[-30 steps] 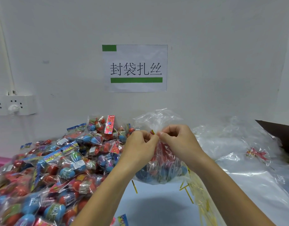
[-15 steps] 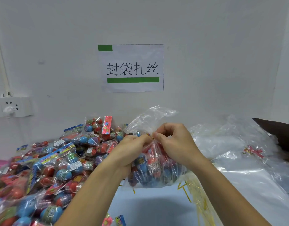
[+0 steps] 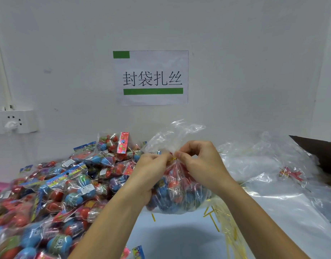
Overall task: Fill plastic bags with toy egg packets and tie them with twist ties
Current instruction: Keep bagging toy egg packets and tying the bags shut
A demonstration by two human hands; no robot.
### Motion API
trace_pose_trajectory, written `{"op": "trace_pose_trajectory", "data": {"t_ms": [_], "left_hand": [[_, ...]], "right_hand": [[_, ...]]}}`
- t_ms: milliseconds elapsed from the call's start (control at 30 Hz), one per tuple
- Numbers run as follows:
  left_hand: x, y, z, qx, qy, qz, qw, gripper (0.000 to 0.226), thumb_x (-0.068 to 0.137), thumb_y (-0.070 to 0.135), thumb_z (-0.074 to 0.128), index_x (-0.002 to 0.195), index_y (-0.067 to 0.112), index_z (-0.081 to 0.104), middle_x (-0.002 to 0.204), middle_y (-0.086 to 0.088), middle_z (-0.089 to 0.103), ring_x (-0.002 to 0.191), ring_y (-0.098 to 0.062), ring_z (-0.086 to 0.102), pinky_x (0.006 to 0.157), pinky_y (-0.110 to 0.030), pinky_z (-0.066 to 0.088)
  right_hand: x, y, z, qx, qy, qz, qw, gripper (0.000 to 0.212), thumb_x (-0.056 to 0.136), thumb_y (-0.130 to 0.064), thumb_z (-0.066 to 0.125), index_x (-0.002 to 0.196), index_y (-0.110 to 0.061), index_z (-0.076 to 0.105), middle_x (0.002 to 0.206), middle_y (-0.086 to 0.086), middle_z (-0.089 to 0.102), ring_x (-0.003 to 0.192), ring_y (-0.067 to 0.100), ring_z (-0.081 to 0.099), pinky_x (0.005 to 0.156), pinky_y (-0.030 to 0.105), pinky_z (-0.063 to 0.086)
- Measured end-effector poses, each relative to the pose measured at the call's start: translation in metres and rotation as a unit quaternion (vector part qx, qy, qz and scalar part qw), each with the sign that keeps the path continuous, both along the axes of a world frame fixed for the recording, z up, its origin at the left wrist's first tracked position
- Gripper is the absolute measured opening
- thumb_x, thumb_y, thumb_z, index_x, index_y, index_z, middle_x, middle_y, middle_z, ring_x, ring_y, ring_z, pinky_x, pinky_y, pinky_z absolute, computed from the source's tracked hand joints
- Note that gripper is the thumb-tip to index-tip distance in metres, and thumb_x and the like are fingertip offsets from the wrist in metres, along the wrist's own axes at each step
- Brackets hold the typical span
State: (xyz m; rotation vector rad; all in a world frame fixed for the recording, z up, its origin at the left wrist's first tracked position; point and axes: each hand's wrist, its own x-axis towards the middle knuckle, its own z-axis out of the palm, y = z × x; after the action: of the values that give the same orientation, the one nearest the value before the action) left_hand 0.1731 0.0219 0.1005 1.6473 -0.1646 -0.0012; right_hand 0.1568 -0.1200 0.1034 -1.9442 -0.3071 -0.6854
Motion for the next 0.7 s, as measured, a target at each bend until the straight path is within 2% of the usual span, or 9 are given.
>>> {"op": "trace_pose_trajectory", "data": {"t_ms": [67,133,200,267,367,500,533,633,700], "left_hand": [[0.001,0.003,0.0,0.009,-0.117,0.032,0.993,0.017,0.093,0.026,0.067,0.08,0.019,0.076,0.08,0.004,0.076,0.076,-0.007,0.072,0.071,-0.024,0.054],[-0.001,0.008,0.002,0.047,-0.235,0.036,0.97,0.009,0.09,0.019,0.072,0.085,0.026,0.074,0.084,0.012,0.075,0.081,-0.001,0.07,0.07,-0.016,0.053],[-0.002,0.009,0.002,0.108,-0.298,0.014,0.948,0.01,0.088,0.017,0.074,0.092,0.026,0.075,0.09,0.012,0.074,0.087,-0.004,0.068,0.074,-0.022,0.056],[-0.004,0.011,0.001,0.156,-0.338,0.008,0.928,0.013,0.089,0.018,0.074,0.1,0.025,0.075,0.099,0.012,0.071,0.093,-0.006,0.065,0.08,-0.028,0.056],[-0.003,0.016,0.002,0.213,-0.4,0.005,0.891,0.016,0.089,0.021,0.074,0.105,0.023,0.075,0.1,0.008,0.067,0.098,-0.009,0.062,0.085,-0.029,0.051],[0.0,0.018,0.001,0.289,-0.449,0.043,0.844,0.018,0.09,0.024,0.072,0.108,0.027,0.075,0.09,0.013,0.055,0.092,-0.01,0.051,0.082,-0.014,0.039],[0.001,0.018,0.0,0.301,-0.459,0.049,0.834,0.018,0.091,0.023,0.071,0.108,0.026,0.075,0.091,0.011,0.057,0.093,-0.011,0.05,0.083,-0.014,0.038],[0.002,0.016,-0.001,0.313,-0.476,0.059,0.82,0.018,0.092,0.02,0.07,0.109,0.021,0.077,0.094,0.004,0.061,0.095,-0.014,0.052,0.085,-0.025,0.043],[0.002,0.017,0.0,0.306,-0.475,0.059,0.823,0.018,0.093,0.019,0.069,0.108,0.02,0.077,0.093,0.003,0.062,0.096,-0.015,0.052,0.085,-0.025,0.041]], "right_hand": [[0.001,-0.003,0.0,0.032,0.005,-0.011,0.999,0.024,0.09,-0.014,0.072,0.067,-0.02,0.069,0.057,-0.011,0.065,0.052,-0.001,0.059,0.052,0.01,0.044],[0.002,-0.006,0.001,0.059,0.01,-0.01,0.998,0.025,0.091,-0.014,0.071,0.067,-0.018,0.068,0.053,-0.009,0.063,0.048,0.001,0.057,0.047,0.013,0.044],[0.001,-0.008,0.002,0.064,0.011,-0.009,0.998,0.025,0.091,-0.015,0.071,0.067,-0.019,0.068,0.052,-0.009,0.062,0.046,0.001,0.056,0.046,0.013,0.043],[0.001,-0.009,0.002,0.059,0.013,-0.007,0.998,0.023,0.091,-0.015,0.071,0.068,-0.018,0.069,0.052,-0.01,0.062,0.046,0.0,0.055,0.046,0.013,0.043],[0.001,-0.009,0.002,0.064,0.015,0.0,0.998,0.021,0.092,-0.015,0.071,0.07,-0.016,0.07,0.052,-0.009,0.062,0.047,0.0,0.056,0.047,0.014,0.044],[0.001,-0.008,0.001,0.067,0.015,0.006,0.998,0.021,0.092,-0.013,0.07,0.071,-0.015,0.069,0.05,-0.012,0.059,0.045,-0.001,0.053,0.047,0.013,0.043],[0.001,-0.008,0.001,0.069,0.015,0.008,0.997,0.021,0.092,-0.012,0.07,0.071,-0.014,0.069,0.05,-0.011,0.059,0.045,0.0,0.053,0.046,0.013,0.044],[0.001,-0.007,0.002,0.067,0.01,0.003,0.998,0.021,0.092,-0.012,0.069,0.071,-0.014,0.07,0.051,-0.011,0.061,0.045,0.001,0.054,0.046,0.014,0.044],[0.001,-0.006,0.002,0.063,0.005,0.002,0.998,0.022,0.092,-0.013,0.07,0.071,-0.016,0.07,0.051,-0.012,0.061,0.045,0.0,0.055,0.046,0.013,0.044]]}}
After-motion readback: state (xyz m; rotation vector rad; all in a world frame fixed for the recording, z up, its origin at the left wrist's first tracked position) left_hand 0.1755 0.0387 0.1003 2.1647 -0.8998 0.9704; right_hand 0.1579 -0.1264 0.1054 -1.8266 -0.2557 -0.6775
